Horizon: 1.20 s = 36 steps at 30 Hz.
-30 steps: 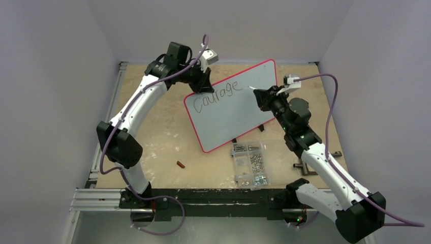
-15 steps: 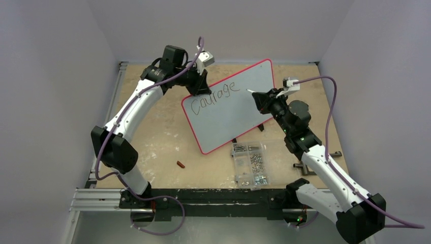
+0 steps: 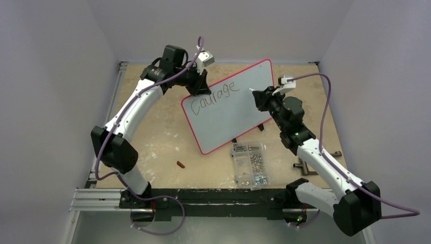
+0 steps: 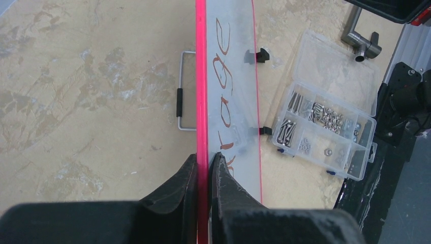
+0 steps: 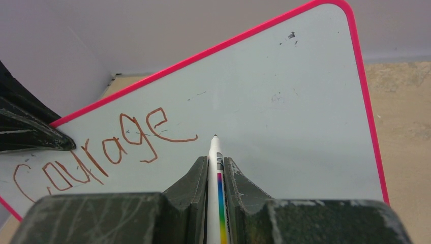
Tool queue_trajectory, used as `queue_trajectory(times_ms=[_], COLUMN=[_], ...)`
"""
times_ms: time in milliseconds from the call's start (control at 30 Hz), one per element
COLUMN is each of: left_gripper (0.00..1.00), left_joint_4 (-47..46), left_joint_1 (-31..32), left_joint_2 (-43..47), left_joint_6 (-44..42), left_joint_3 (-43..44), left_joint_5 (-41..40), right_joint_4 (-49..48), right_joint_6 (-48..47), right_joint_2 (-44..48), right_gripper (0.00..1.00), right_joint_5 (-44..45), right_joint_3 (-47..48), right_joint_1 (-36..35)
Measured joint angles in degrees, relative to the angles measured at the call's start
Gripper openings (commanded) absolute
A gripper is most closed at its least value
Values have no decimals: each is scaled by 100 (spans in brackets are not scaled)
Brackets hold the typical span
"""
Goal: Write a sentence on the whiteboard
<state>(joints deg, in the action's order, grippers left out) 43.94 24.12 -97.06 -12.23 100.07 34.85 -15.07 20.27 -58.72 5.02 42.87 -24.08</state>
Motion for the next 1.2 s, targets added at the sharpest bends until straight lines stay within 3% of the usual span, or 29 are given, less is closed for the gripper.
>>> queue_trajectory(times_ms=[533,1200], left_gripper=[0,0], left_joint_4=[-2,44], left_joint_1=[0,0], left_joint_2=[-2,-55], left_joint_6=[72,72], left_joint_3=[0,68], left_joint_5=[-42,-68], right_joint_4=[-636,-691], right_joint_6=[-96,-140], right_joint_2=[-557,-1222], right_gripper=[0,0], right_joint_5=[-177,-164], right_joint_3=[439,750], right_joint_1=[0,2])
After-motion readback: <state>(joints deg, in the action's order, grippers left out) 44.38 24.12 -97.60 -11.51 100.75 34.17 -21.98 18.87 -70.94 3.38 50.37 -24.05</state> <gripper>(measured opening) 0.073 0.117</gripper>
